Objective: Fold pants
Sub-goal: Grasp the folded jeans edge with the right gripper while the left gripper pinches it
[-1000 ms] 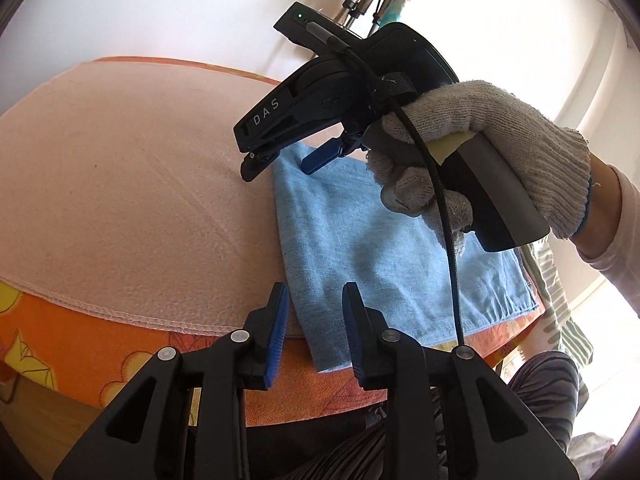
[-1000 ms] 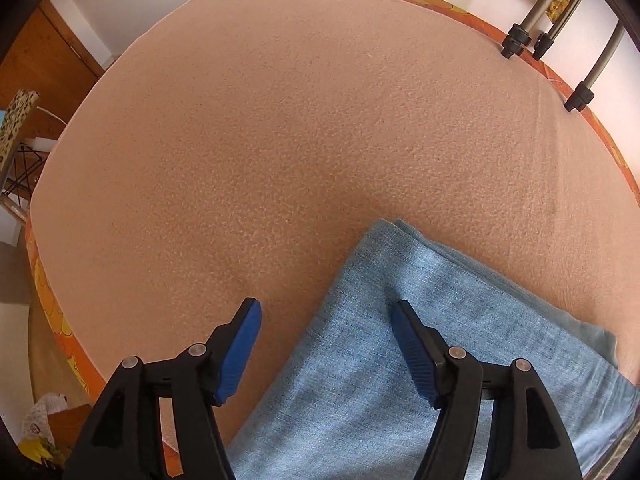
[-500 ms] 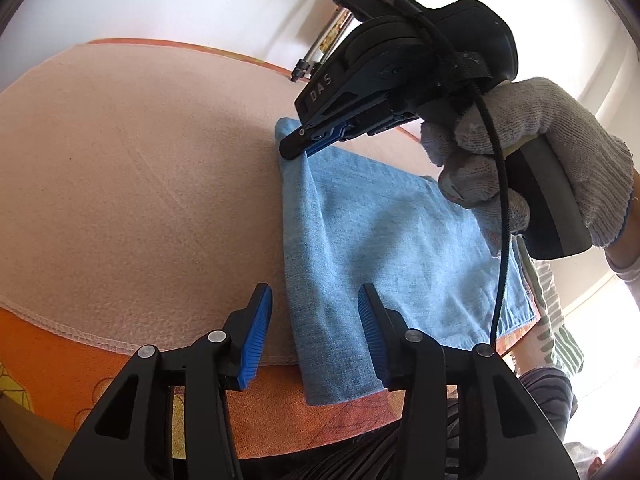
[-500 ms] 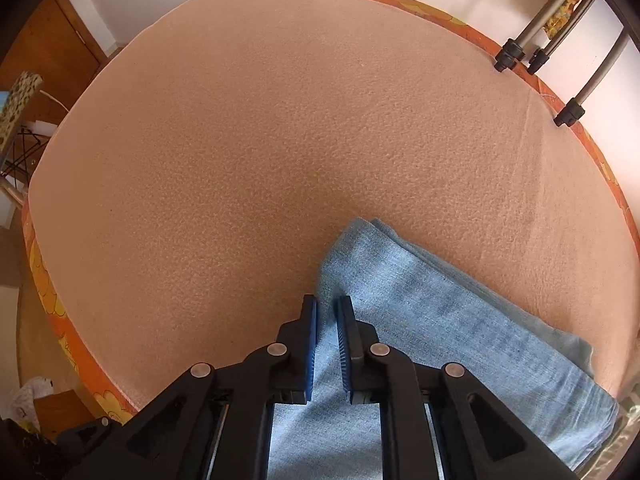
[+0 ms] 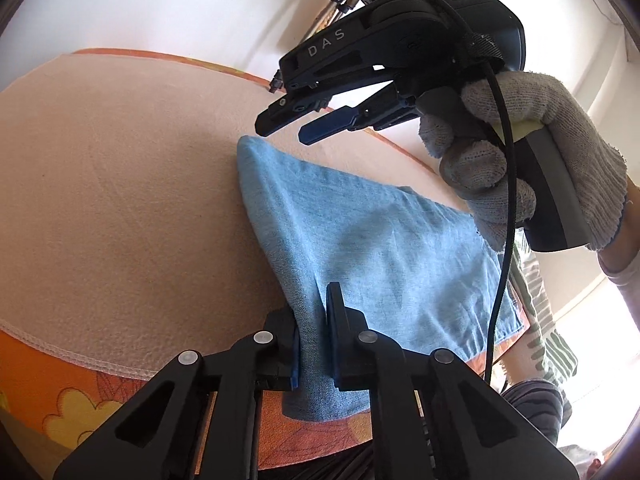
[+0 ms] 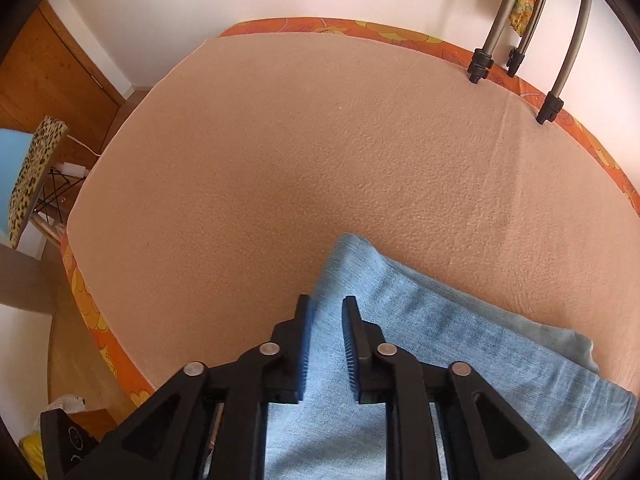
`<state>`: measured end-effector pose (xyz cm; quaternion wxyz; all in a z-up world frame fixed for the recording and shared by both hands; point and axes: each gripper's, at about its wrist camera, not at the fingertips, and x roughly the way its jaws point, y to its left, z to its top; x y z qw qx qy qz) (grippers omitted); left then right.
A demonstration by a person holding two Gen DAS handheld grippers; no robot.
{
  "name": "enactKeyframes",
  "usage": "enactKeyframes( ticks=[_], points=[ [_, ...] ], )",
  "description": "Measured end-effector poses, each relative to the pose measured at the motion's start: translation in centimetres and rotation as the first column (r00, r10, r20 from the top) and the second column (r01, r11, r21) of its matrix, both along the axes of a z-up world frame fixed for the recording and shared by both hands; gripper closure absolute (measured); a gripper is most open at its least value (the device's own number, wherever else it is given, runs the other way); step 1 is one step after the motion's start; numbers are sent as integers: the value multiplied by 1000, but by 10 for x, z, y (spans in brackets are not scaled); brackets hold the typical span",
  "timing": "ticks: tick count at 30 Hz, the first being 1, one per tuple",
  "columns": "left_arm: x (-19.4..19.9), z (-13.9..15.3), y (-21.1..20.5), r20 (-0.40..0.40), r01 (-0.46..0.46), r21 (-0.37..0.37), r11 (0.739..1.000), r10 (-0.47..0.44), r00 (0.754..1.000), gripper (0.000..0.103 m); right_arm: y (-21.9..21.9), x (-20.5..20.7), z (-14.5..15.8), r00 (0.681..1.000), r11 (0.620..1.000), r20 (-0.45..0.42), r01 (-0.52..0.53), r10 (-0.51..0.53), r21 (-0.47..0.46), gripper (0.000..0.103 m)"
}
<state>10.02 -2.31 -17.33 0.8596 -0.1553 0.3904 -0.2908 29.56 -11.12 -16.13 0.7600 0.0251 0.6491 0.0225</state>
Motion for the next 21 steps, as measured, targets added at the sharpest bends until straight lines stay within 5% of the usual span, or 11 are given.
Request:
enactKeyframes(
  ticks=[9,16,21],
  points=[
    [-7,24,-21,94,32,17,999,-33,995,95,23,11,-30,990,991,-125,-84,71,-105,52],
    [-9,41,-35,127,92,-10,996,-90,988,95,-12,1,-11,999,1000,-51,7,-7,-9,92],
    [-12,57,-58,159,152,-25,988,-146,976,95,-48,-21,31,995,995,51,80,-83,65,100]
  ],
)
